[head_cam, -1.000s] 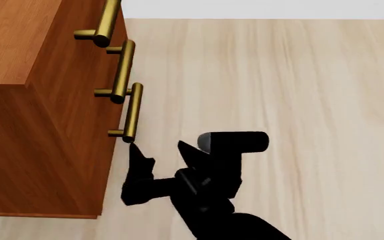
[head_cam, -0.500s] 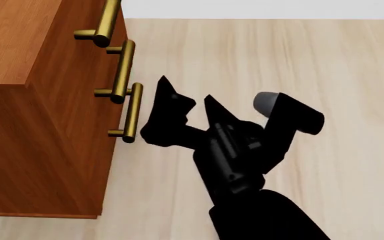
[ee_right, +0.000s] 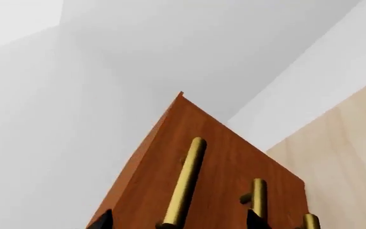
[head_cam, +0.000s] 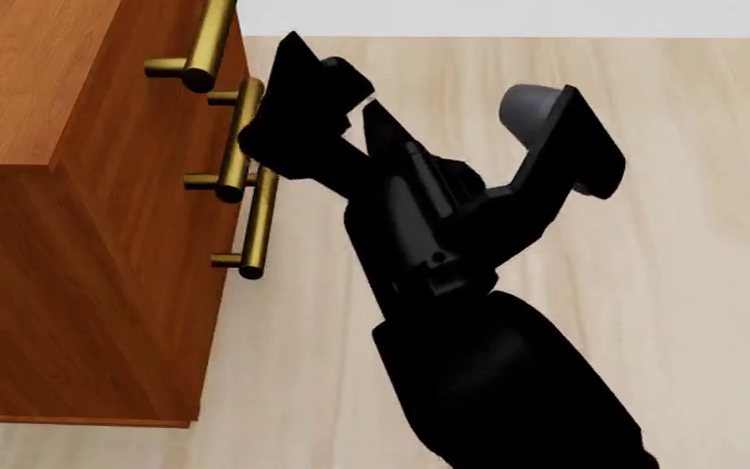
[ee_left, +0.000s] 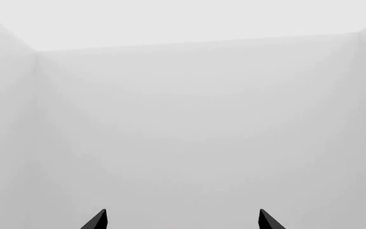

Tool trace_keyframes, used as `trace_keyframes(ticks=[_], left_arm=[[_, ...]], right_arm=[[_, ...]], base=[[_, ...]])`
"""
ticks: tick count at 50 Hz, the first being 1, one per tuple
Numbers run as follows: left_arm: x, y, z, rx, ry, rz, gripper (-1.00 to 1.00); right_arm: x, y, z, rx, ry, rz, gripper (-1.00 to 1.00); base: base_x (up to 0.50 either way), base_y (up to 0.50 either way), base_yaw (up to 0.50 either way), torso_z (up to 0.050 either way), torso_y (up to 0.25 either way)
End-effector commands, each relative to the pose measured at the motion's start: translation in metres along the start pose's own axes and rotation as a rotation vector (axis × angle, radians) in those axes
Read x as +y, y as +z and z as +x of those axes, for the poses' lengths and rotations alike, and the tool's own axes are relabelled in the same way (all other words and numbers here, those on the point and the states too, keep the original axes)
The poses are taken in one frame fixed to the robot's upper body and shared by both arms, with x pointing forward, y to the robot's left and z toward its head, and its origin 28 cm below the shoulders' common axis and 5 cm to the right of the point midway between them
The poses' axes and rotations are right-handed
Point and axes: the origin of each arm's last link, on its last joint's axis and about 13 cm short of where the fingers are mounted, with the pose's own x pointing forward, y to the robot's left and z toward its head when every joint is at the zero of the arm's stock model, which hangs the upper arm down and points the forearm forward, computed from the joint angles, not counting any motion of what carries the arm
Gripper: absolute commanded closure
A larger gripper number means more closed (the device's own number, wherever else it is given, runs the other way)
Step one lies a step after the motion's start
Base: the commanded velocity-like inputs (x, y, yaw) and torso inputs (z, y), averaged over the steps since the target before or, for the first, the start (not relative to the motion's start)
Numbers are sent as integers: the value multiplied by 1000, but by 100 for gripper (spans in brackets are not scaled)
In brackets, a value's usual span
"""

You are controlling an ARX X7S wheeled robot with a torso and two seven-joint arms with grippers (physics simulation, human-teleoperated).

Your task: Close the bottom drawer of the cabinet and open the top drawer.

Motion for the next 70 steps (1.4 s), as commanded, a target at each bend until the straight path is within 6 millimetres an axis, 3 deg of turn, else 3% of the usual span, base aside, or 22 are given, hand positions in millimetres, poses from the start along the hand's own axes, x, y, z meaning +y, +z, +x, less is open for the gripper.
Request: trace_keyframes(ticks=[1, 25, 70], left_arm=[[1, 0, 0, 0, 1, 2, -100], [4, 0, -1, 1, 7, 5, -100], [7, -3, -3, 9, 15, 12, -100]], right_arm=[[20, 5, 16, 36, 52, 86, -100], [26, 6, 37, 65, 56, 109, -100], [-2, -16, 59, 139, -18, 144, -100]], base=[[0, 0, 0, 0, 0], [0, 0, 0, 0, 0], [0, 0, 0, 0, 0]])
